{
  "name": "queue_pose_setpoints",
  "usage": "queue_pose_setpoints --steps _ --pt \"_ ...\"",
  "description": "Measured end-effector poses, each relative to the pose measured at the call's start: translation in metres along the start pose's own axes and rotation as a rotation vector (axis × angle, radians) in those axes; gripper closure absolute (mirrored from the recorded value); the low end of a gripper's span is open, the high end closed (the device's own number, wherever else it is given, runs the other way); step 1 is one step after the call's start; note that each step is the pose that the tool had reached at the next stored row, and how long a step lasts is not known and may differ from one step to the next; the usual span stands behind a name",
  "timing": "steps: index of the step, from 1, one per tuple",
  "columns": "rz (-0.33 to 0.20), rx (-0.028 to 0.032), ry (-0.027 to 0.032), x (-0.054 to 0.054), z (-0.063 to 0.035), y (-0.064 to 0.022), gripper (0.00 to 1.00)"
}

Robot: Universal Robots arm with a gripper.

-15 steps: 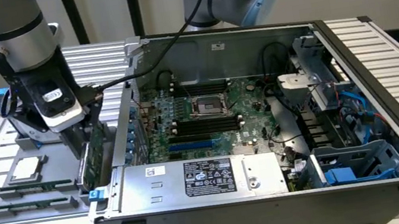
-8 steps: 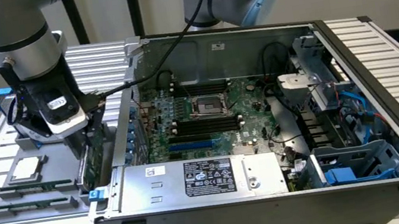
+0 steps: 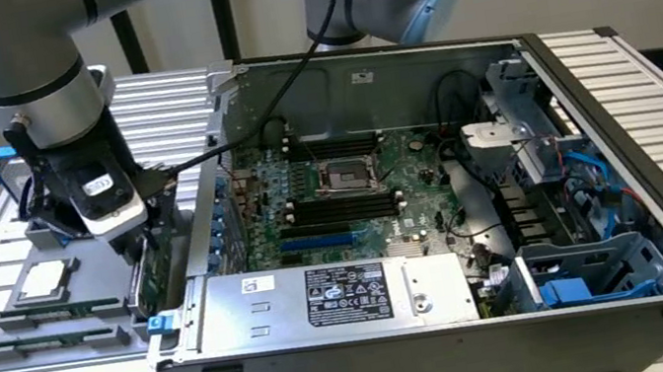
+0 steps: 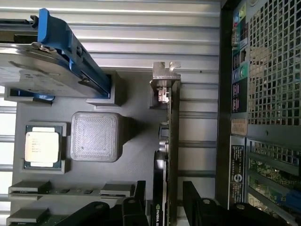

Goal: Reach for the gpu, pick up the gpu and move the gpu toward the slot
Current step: 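Pick up the gpu and move the gpu toward the slot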

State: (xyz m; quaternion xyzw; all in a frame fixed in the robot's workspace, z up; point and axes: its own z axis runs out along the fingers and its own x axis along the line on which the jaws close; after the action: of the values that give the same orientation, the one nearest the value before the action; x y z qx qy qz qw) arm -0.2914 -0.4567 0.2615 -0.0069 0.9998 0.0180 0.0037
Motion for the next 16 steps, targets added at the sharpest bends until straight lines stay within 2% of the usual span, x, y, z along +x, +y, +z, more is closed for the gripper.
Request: queue_pose_setpoints --steps 2,9,16 --pt "0.003 0.0002 -0.0042 0.001 0.0034 0.0 0.55" --pt "0.017 0.002 -0.0083 0.002 0.0085 0.0036 0.55" --pt "0.028 0.0065 -0.0131 0.004 0.0148 0.0092 0.55"
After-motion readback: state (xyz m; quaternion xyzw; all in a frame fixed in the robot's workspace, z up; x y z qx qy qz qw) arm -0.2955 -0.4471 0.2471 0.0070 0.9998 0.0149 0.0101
